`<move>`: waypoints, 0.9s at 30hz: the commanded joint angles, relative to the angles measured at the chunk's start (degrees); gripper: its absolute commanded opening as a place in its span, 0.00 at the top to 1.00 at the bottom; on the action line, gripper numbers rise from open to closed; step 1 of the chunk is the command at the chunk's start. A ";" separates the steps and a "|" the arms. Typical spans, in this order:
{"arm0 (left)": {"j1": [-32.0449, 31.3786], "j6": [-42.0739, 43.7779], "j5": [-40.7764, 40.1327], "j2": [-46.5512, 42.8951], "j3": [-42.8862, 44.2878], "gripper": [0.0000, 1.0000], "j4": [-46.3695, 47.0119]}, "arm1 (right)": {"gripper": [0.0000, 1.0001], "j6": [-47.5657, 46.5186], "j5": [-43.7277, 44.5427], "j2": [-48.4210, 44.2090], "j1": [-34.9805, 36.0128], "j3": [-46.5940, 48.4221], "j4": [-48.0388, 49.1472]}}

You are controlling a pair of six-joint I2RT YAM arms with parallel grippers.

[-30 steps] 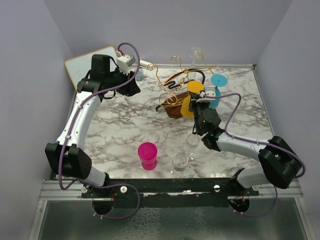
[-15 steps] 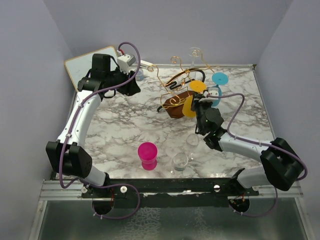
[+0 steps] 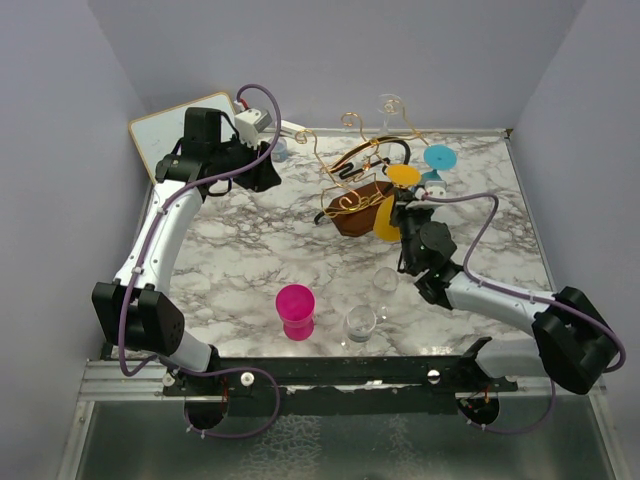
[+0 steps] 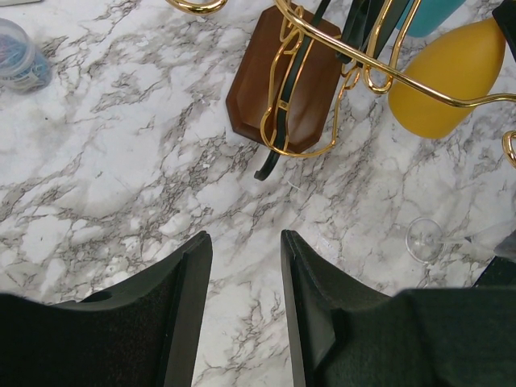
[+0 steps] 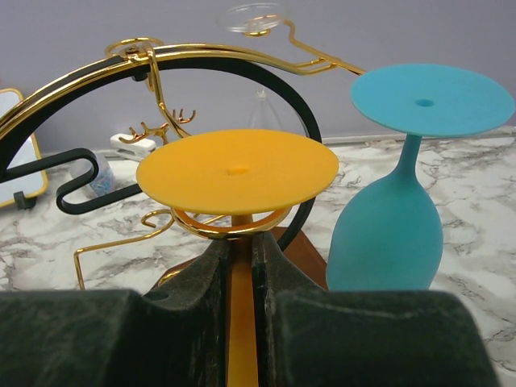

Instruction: Place the wine glass upside down on the wine glass rack

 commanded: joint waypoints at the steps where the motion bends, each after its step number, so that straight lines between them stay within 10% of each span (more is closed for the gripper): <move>1: -0.24 0.59 0.40 -0.54 1.13 0.58 -0.43 | 0.99 -0.80 -1.93 -1.73 -0.04 -1.18 0.24; 27: -0.24 0.46 -0.24 -1.73 -0.90 0.58 1.02 | 0.99 1.41 -9.83 -8.14 0.04 -6.00 0.51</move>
